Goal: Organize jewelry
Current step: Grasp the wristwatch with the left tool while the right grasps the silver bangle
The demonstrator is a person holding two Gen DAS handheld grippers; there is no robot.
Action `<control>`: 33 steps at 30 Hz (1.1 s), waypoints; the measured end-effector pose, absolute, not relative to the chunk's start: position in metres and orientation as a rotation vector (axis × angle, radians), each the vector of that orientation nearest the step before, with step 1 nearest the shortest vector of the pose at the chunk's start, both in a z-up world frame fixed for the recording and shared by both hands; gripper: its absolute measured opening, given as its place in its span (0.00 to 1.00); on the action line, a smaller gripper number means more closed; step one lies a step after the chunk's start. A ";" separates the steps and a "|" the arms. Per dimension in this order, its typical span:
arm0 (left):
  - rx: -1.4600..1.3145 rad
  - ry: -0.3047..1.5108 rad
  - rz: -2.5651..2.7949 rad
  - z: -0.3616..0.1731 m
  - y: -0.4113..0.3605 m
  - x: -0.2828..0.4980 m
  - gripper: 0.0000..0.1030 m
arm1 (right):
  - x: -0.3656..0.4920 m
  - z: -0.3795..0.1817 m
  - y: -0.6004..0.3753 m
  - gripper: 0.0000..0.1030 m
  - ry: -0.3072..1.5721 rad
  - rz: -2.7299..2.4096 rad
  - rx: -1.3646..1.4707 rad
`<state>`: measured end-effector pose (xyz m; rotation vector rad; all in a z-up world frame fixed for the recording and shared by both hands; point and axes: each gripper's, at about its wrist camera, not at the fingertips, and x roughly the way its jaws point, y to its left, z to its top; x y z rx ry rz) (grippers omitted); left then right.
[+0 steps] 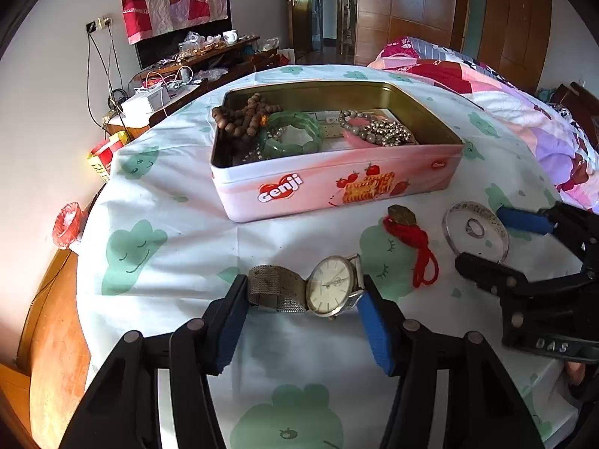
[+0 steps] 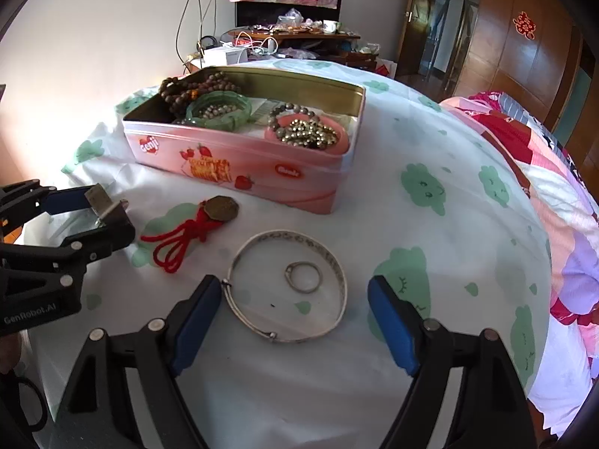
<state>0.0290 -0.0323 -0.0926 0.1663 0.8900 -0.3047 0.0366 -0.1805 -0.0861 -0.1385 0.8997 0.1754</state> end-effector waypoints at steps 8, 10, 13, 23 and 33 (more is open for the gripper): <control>0.149 0.864 -0.303 -0.084 -0.027 0.026 0.44 | 0.032 -0.084 -0.181 0.68 0.875 0.178 -0.125; 0.138 0.862 -0.299 -0.082 -0.025 0.026 0.42 | 0.032 -0.082 -0.183 0.68 0.862 0.177 -0.117; 0.127 0.858 -0.299 -0.080 -0.022 0.025 0.40 | 0.030 -0.080 -0.185 0.68 0.848 0.173 -0.100; 0.087 0.849 -0.296 -0.070 -0.012 0.025 0.40 | 0.025 -0.068 -0.185 0.67 0.798 0.171 -0.106; 0.096 0.834 -0.300 -0.064 -0.014 0.023 0.40 | 0.023 -0.064 -0.188 0.67 0.779 0.169 -0.095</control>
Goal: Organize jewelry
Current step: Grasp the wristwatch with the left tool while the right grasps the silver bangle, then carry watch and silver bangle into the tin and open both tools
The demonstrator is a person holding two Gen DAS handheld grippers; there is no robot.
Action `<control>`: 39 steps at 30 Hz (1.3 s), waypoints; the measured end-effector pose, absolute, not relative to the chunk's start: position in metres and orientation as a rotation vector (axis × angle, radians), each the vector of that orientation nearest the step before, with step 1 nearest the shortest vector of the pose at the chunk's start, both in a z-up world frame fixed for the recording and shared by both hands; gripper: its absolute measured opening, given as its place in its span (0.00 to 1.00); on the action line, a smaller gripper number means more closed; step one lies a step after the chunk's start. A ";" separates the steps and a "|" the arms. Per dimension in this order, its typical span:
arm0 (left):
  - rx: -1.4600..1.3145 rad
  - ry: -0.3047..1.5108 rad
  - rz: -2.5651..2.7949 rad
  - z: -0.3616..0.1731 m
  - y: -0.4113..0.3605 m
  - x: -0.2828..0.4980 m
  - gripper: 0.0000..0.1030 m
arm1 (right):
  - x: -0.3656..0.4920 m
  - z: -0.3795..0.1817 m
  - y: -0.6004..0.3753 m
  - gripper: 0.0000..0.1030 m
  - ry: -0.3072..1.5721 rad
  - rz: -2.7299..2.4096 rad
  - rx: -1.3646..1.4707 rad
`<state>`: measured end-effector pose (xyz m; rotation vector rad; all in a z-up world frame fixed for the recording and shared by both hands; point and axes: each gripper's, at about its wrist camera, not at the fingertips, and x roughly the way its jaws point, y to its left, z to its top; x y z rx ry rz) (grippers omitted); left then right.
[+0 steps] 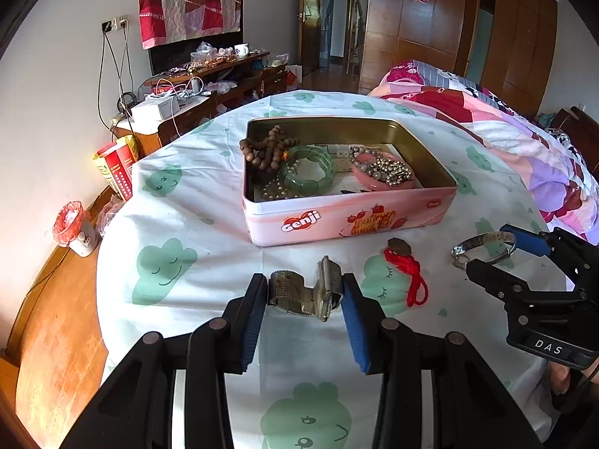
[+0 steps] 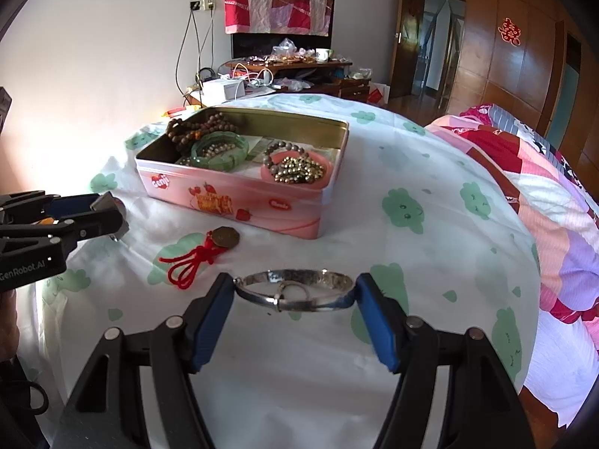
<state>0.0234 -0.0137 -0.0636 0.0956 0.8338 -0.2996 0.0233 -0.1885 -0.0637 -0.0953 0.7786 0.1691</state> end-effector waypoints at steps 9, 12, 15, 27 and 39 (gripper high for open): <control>0.097 0.826 -0.299 -0.060 -0.014 0.022 0.40 | 0.021 -0.060 -0.190 0.67 0.758 0.170 -0.082; 0.100 0.818 -0.302 -0.056 -0.015 0.022 0.40 | 0.020 -0.054 -0.191 0.67 0.741 0.170 -0.077; 0.104 0.809 -0.306 -0.050 -0.016 0.022 0.40 | 0.019 -0.050 -0.192 0.67 0.732 0.170 -0.072; 0.130 0.728 -0.308 -0.014 -0.019 0.032 0.40 | 0.020 -0.025 -0.190 0.67 0.659 0.177 -0.077; 0.152 0.681 -0.310 0.011 -0.028 0.052 0.40 | 0.037 -0.009 -0.185 0.67 0.614 0.184 -0.090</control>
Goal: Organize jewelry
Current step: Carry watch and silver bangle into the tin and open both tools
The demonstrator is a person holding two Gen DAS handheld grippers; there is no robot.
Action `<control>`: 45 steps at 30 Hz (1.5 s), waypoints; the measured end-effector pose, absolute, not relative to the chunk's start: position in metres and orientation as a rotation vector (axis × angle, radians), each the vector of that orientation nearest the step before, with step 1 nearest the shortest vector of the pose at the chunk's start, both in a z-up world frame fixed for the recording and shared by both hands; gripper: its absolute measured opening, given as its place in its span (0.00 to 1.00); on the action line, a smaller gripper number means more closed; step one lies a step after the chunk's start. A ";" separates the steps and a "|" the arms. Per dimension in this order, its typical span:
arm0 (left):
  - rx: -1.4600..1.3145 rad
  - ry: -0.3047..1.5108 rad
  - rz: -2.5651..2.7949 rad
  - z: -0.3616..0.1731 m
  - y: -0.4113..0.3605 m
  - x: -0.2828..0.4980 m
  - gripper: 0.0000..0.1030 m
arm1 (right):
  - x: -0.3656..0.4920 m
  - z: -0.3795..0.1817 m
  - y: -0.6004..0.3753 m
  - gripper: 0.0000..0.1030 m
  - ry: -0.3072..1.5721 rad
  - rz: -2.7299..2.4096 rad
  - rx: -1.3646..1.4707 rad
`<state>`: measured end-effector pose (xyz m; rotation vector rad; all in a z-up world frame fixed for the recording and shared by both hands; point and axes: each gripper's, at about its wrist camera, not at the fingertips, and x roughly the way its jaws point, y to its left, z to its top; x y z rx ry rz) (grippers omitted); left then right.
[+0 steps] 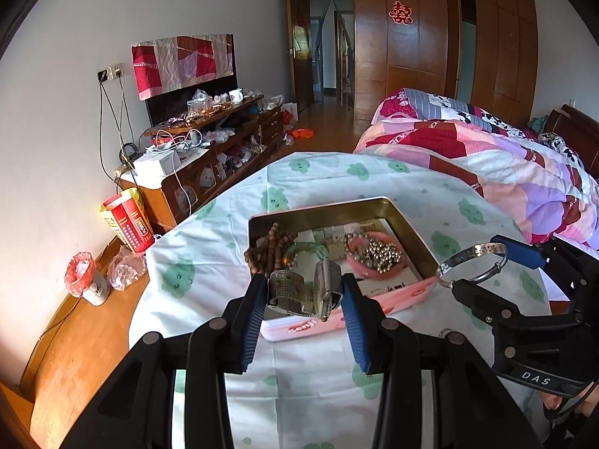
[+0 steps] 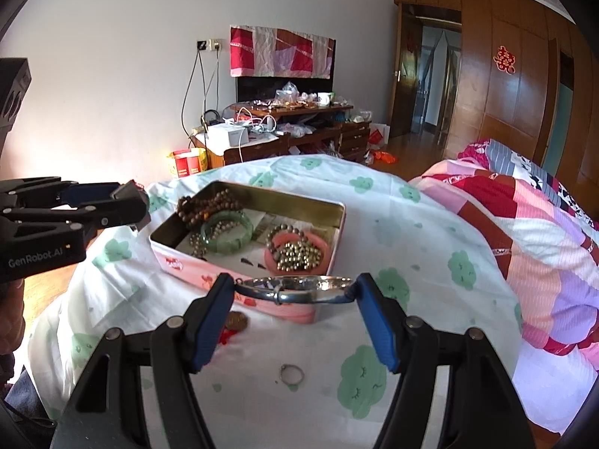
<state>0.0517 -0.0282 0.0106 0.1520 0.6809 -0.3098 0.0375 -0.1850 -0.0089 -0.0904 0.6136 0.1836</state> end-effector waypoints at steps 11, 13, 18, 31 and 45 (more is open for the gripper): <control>0.172 0.674 -0.303 0.014 -0.036 0.069 0.40 | 0.053 0.000 -0.181 0.67 0.586 0.190 -0.108; 0.177 0.673 -0.298 0.014 -0.036 0.075 0.40 | 0.058 0.002 -0.180 0.67 0.579 0.188 -0.112; 0.190 0.682 -0.278 0.011 -0.038 0.096 0.40 | 0.074 0.005 -0.177 0.67 0.569 0.186 -0.125; 0.235 0.713 -0.236 -0.002 -0.046 0.137 0.40 | 0.123 -0.014 -0.172 0.67 0.597 0.178 -0.150; 0.288 0.678 -0.115 -0.023 -0.055 0.147 0.79 | 0.140 -0.035 -0.171 0.74 0.659 0.166 -0.163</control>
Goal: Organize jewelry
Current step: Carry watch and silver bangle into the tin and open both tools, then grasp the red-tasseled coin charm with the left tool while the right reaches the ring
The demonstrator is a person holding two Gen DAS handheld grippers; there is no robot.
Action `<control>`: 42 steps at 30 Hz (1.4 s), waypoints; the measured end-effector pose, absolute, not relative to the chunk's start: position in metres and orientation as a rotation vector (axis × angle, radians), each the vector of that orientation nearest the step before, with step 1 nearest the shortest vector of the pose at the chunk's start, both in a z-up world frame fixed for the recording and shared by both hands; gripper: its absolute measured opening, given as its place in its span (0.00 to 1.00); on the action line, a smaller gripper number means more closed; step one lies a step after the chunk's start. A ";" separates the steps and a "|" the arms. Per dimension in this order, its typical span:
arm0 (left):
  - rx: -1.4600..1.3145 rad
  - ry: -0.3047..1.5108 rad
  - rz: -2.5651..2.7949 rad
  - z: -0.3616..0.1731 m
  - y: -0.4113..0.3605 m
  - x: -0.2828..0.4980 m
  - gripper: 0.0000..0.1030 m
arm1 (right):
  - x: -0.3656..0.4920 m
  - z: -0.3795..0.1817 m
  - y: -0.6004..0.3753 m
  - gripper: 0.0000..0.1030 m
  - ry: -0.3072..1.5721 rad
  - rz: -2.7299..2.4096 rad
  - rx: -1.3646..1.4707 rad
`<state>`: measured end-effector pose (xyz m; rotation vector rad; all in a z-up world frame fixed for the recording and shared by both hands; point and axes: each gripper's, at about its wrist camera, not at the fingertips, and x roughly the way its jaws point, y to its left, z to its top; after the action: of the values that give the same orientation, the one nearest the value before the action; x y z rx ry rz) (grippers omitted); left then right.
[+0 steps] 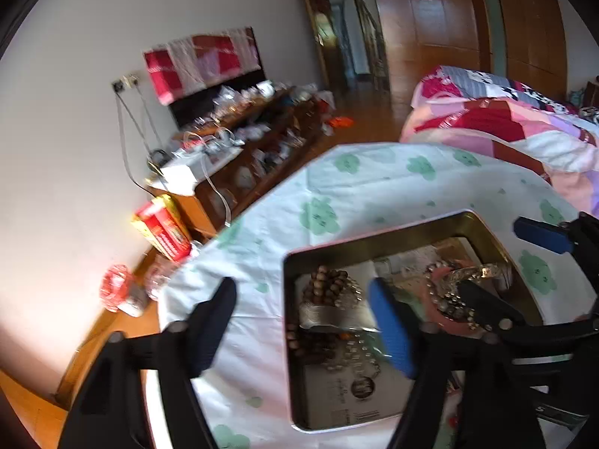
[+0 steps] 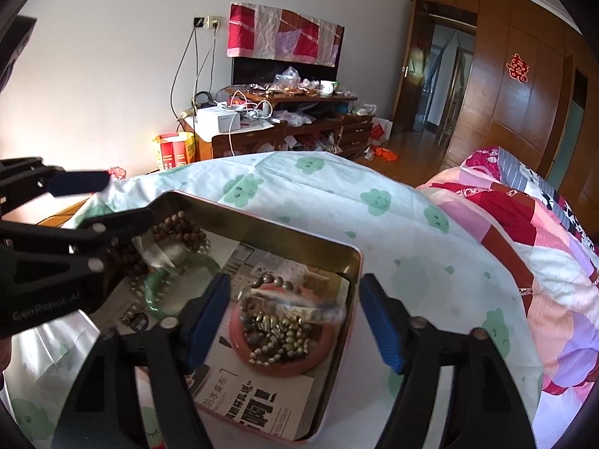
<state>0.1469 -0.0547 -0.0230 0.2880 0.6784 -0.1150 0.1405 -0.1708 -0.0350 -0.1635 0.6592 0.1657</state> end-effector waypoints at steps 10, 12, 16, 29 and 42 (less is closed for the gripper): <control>0.280 0.683 -0.056 -0.025 -0.048 0.134 0.82 | 0.130 -0.034 -0.173 0.75 0.661 0.130 -0.168; 0.277 0.676 -0.038 -0.023 -0.046 0.126 0.82 | 0.125 -0.032 -0.177 0.75 0.660 0.126 -0.163; 0.252 0.657 -0.010 -0.020 -0.040 0.102 0.82 | 0.110 -0.030 -0.186 0.75 0.673 0.108 -0.150; 0.237 0.667 -0.050 -0.039 -0.060 0.026 0.82 | 0.044 -0.050 -0.202 0.75 0.736 0.052 -0.132; 0.211 0.765 -0.072 -0.066 -0.065 0.035 0.82 | 0.038 -0.085 -0.187 0.75 0.862 0.056 -0.198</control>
<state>0.0350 -0.0648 -0.0661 0.2107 0.7654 -0.0719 0.0379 -0.1867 -0.0849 -0.1976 0.8623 0.0557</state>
